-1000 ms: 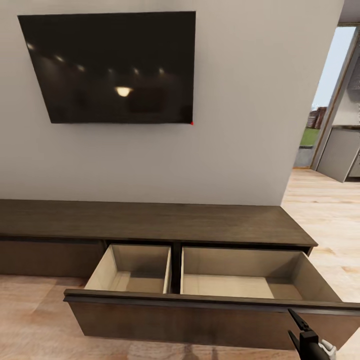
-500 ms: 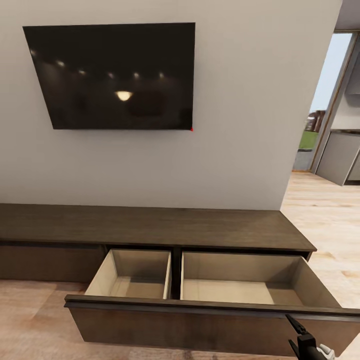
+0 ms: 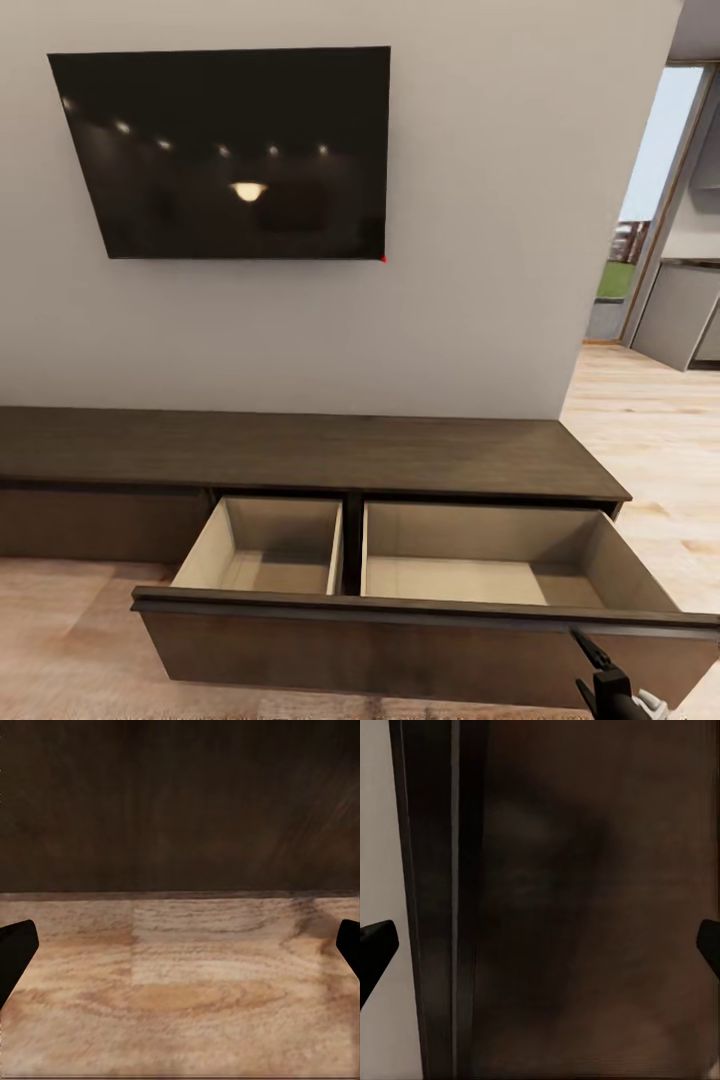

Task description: Place each of the two pumpkins and all three candles from the living room inside a cabinet in the living room (use any cabinet), then make sure every cabinet is closed, and position the cauldron so it is next to a table in the living room.

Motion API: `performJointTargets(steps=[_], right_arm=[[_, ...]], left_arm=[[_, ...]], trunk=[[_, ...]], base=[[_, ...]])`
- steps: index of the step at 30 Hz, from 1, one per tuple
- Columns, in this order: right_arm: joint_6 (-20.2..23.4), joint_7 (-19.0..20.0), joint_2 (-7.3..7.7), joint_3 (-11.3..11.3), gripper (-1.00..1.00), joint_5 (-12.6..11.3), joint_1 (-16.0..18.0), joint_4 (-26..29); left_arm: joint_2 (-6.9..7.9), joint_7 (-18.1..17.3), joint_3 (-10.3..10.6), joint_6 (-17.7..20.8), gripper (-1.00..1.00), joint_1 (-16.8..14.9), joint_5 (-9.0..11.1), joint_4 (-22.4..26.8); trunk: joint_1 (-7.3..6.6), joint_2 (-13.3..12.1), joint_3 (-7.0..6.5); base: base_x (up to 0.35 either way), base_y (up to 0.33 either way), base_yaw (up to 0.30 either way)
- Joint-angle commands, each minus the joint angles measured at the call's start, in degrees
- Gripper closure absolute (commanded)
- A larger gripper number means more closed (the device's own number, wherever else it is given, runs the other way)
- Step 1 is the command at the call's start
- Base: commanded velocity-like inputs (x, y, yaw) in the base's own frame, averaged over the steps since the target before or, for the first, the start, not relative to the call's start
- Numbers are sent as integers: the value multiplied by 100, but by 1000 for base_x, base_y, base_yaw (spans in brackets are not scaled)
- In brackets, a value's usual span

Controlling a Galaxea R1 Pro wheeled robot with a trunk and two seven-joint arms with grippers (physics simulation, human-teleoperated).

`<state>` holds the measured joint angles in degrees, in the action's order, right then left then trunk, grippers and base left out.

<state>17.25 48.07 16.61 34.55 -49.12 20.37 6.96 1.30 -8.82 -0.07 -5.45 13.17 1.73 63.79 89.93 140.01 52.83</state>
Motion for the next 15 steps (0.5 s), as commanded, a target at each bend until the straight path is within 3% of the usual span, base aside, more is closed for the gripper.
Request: performJointTargets(steps=[1,15], right_arm=[[51,9,-2,-7,-100,-59,2,1],[51,8,-61,1,-100,-50,2,60]], left_arm=[[1,-21,-1,-9,-100,1,19,2],[1,-15,-1,-18,-100,1,20,2]], trunk=[[-2,2,4],[-2,2,4]], base=[[-78,8,0],[-12,1,0]])
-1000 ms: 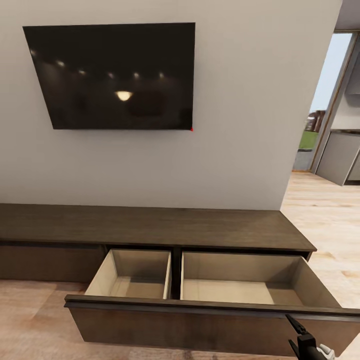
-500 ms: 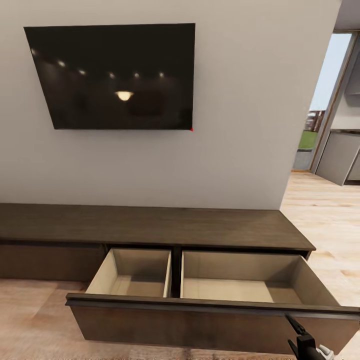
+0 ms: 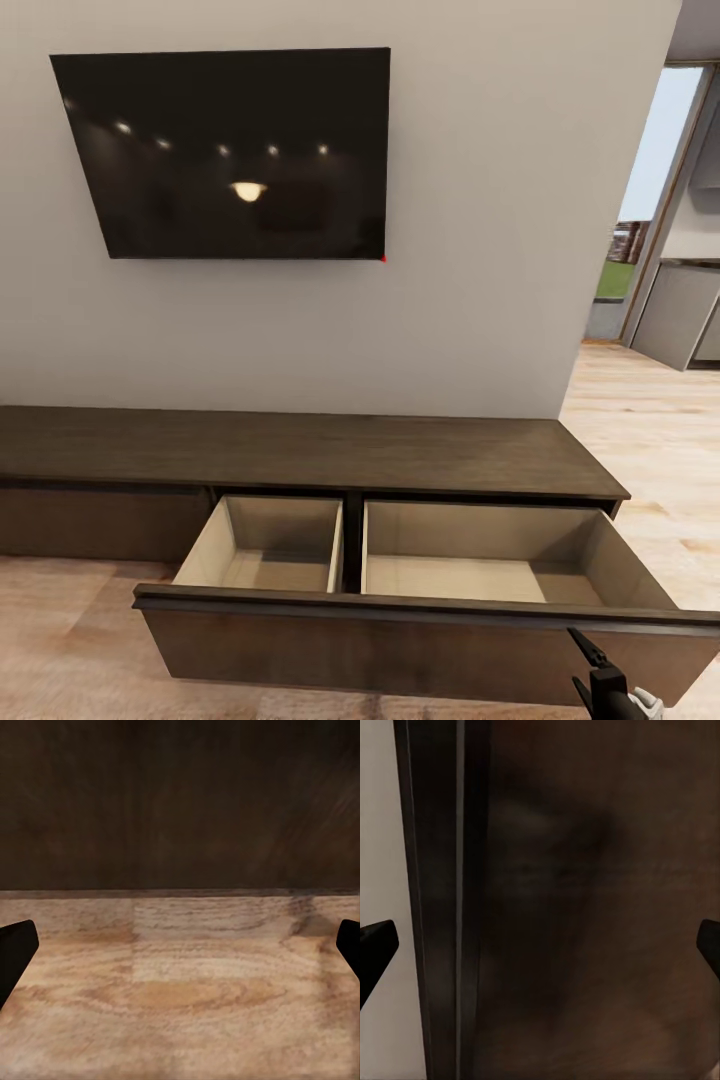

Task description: Place each of the two pumpkins and all three candles from the living room inside a cabinet in the living room (use any cabinet), then make sure every cabinet is closed, and position the cauldron so it is next to a table in the living room.

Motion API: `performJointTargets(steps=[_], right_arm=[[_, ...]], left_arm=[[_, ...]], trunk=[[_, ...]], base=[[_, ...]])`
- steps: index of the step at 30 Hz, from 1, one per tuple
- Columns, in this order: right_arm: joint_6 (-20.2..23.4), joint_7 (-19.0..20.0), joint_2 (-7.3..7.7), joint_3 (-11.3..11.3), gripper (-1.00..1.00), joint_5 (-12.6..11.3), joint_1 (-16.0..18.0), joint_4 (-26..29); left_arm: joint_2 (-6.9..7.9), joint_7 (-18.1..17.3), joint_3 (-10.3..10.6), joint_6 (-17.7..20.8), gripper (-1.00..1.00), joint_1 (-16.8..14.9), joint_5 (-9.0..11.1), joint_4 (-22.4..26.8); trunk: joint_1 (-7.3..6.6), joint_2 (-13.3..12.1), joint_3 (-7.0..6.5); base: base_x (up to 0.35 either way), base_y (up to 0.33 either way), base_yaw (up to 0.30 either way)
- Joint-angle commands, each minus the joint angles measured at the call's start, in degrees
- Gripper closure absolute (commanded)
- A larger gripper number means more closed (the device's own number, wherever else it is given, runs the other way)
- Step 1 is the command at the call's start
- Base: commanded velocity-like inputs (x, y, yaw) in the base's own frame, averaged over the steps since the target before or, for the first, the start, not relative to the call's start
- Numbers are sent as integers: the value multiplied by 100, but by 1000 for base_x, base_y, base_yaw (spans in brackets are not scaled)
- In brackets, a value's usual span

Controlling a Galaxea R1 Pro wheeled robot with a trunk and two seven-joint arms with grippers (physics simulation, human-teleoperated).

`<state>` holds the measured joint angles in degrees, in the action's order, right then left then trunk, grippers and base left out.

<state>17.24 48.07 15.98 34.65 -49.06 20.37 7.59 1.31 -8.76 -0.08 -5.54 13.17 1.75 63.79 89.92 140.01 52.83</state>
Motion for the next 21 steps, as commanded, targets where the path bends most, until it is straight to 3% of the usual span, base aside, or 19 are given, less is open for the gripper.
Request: performJointTargets(steps=[1,14,21], right_arm=[[51,9,2,-9,-100,-57,2,-3],[36,10,-2,-20,-100,-51,2,-3],[-228,10,-26,-20,-100,-56,2,-5]], left_arm=[[1,-21,-1,-9,-100,1,18,2],[-2,-21,0,-2,-100,-4,3,-5],[-5,-19,-1,-5,-100,-8,9,-61]], trunk=[[-1,2,4],[-1,2,4],[-1,2,4]], base=[[0,0,0],[-65,0,0],[-151,0,0]])
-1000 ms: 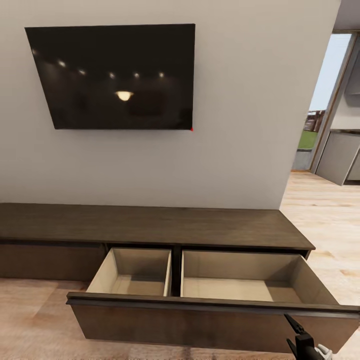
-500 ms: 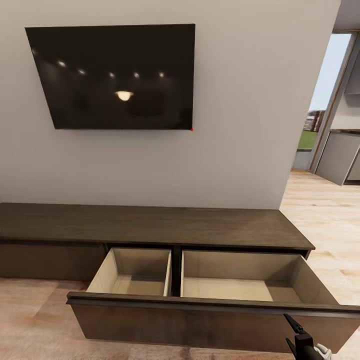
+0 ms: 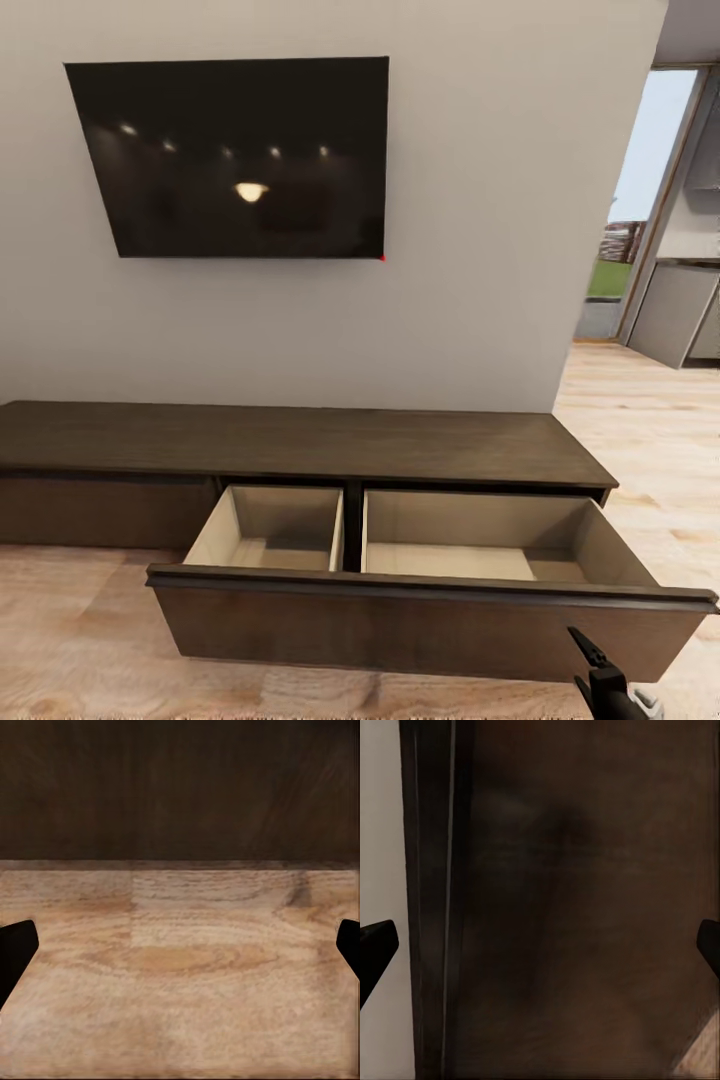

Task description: Place each of the two pumpkins and all three candles from the living room inside a cabinet in the living room (use any cabinet), then make sure every cabinet is closed, and position the cauldron so it is next to a table in the living room.

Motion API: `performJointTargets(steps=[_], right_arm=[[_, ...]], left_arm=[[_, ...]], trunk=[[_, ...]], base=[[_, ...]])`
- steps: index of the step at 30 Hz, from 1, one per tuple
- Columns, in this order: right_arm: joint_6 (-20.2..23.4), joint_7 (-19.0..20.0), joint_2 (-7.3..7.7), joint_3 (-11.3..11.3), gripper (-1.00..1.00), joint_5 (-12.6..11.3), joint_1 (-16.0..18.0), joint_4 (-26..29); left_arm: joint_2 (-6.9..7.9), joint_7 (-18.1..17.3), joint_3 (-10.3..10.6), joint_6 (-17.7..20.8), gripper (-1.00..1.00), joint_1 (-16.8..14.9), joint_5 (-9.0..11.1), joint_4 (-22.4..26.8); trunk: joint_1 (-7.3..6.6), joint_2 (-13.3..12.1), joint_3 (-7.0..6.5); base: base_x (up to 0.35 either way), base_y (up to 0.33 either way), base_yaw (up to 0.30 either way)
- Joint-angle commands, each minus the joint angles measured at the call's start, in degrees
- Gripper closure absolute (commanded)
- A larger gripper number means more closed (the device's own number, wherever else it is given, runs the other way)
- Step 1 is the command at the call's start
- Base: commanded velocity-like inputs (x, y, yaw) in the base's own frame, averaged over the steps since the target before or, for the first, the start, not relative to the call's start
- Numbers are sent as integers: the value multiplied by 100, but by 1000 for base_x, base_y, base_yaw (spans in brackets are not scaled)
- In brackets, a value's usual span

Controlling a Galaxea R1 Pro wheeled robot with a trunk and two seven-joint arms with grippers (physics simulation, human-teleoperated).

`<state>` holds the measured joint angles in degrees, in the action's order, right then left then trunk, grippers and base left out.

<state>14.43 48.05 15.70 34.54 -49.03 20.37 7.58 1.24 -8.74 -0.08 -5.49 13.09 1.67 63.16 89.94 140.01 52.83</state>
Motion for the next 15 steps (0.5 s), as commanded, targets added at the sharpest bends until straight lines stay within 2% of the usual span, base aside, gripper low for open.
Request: performJointTargets(steps=[1,7,15], right_arm=[[45,11,-5,-9,-100,-58,2,-3],[19,11,-29,-9,-100,-64,2,4],[15,-22,-40,-20,-100,-20,2,4]], left_arm=[[3,-21,-1,-10,-100,0,21,1],[7,-22,-1,-6,-100,0,34,3],[8,-22,-6,55,-100,0,52,29]], trunk=[[-3,2,4],[-3,2,4],[-178,-319,-139]], base=[[-135,0,0],[-53,0,0],[-6,0,0]])
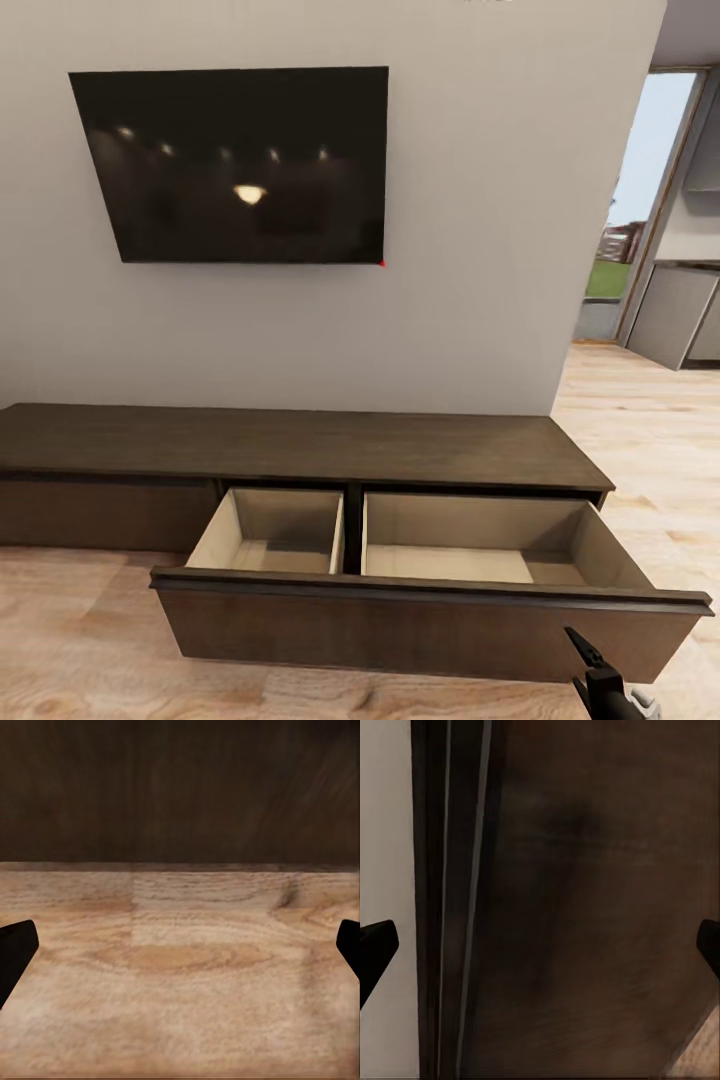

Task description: Place each of the two pumpkins and all three candles from the living room inside a cabinet in the living room (use any cabinet), then make sure every cabinet is closed, and position the cauldron so it is next to a table in the living room.

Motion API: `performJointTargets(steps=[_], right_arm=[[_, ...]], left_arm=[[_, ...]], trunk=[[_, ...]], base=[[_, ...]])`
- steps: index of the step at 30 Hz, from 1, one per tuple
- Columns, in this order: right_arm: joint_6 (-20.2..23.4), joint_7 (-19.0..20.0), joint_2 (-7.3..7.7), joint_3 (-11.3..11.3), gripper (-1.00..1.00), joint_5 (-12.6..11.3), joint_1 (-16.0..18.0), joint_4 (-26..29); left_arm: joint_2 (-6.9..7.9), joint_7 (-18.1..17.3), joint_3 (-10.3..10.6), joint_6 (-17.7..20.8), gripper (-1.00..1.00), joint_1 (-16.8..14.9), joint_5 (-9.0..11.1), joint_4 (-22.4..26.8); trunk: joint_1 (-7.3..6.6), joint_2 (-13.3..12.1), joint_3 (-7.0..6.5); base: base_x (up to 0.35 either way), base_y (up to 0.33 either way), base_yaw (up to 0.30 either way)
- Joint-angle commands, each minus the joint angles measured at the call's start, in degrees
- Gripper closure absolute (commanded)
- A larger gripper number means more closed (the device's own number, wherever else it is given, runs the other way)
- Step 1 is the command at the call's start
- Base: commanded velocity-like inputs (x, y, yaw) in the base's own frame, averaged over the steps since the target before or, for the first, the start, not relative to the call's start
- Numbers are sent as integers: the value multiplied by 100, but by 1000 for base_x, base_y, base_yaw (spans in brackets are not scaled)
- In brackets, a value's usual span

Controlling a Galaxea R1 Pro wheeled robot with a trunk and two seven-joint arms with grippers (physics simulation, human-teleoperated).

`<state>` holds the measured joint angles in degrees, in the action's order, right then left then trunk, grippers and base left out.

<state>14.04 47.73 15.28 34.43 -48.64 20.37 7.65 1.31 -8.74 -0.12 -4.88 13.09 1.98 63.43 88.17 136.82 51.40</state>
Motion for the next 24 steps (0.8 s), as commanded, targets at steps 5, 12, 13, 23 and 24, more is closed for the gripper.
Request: performJointTargets(steps=[5,12,13,23,24], right_arm=[[33,-68,8,-246,-100,255,2,-3],[12,-788,33,-480,-100,730,-16,2],[12,-905,25,-495,-100,837,-19,1],[11,-1036,6,-500,-100,1254,-31,-4],[11,-1038,4,-503,-100,1267,-33,-6]], left_arm=[[1,-22,-5,82,-100,6,33,18],[1,-18,-5,99,-100,9,25,24],[1,-16,-5,100,-100,9,24,23],[1,-13,-9,93,-100,9,26,17],[1,-13,-11,93,-100,9,24,15]], trunk=[[-111,-200,-86],[-265,-481,-211],[-287,-521,-229],[-507,-922,-409],[-529,-962,-427]], base=[[0,0,0],[0,0,0],[0,0,0],[0,0,0],[0,0,0]])
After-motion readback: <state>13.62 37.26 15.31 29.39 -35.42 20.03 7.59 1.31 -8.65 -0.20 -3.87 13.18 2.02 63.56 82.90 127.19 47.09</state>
